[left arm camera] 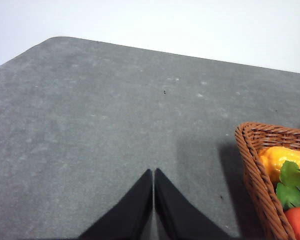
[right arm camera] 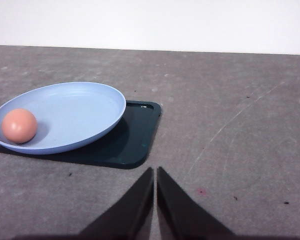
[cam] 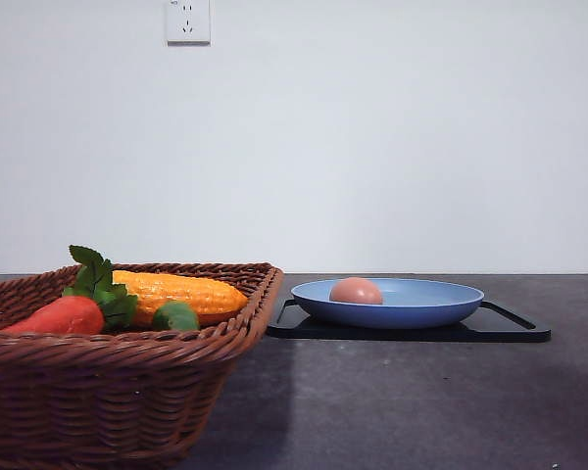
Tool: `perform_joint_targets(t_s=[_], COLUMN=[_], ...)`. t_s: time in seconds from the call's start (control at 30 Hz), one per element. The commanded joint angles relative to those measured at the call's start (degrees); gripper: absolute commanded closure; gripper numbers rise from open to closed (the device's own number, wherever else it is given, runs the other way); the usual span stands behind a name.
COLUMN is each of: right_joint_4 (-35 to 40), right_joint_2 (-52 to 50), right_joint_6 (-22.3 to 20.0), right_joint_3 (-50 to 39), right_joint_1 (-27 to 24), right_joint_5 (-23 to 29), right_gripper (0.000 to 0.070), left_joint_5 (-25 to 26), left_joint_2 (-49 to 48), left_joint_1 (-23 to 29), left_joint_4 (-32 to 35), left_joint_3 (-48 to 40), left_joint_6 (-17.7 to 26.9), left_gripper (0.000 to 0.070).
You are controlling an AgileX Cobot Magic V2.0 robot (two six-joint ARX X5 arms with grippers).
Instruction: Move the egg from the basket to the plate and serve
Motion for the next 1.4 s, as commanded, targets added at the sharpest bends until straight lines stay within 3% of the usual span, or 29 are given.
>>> perform_joint_targets(t_s=[0.0, 1.37], right_joint_4=[0.01, 0.01], right_joint_2=[-0.04, -0.04], right_joint_6=[0.95, 0.95], right_joint_3=[-0.39, -0.39], right_joint_1=[0.0, 0.0], right_joint_5=[0.11, 0.11], right_gripper=[0.07, 0.07], left_joint_5=[0.02, 0.0], left_joint_2=[-0.09, -0.09], left_joint_1=[0.11, 0.11], left_joint_4=[-0.5, -0.5], left_joint_3=[-0.96, -0.96], left_joint_6=[-0.28, -0.28], left_gripper=[0.0697, 0.0697])
